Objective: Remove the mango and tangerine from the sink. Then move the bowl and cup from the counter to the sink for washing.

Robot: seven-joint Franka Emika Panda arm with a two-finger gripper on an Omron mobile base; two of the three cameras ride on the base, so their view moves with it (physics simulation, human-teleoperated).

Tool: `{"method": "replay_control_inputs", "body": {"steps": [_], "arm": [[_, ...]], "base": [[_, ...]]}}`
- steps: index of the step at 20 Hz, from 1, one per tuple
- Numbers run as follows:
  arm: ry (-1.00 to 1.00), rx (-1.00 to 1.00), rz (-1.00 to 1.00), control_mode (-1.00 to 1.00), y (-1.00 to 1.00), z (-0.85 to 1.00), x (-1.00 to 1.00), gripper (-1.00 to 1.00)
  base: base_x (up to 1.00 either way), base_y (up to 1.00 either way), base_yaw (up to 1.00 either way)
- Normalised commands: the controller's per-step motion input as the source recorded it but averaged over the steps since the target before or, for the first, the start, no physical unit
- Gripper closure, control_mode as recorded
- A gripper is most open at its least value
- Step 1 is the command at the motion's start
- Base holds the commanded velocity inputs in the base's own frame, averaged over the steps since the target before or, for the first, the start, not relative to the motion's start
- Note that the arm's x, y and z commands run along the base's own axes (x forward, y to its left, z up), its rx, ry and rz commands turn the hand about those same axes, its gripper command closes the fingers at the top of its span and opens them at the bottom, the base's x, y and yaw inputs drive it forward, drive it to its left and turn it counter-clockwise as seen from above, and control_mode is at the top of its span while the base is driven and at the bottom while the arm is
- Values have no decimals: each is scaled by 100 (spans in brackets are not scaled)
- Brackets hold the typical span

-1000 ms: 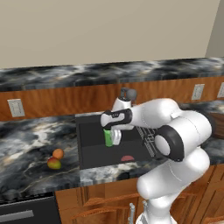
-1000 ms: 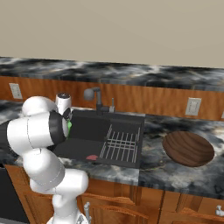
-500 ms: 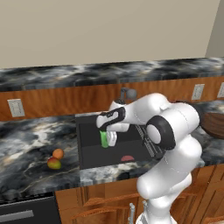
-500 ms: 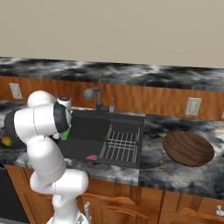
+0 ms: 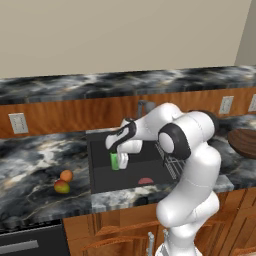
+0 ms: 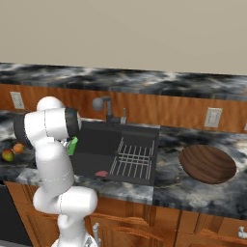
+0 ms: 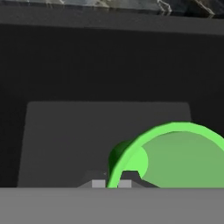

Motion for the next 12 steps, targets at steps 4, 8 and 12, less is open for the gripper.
{"method": "replay_control_inputs", "body": {"steps": [4,8,12], "arm": [[0,0,0,-100,13,-25,26,100],[0,0,0,-100,15,-25,29,100],[0,0,0,-100,17,-27,26,100]], "base": [[0,0,0],[0,0,0],[0,0,0]]}}
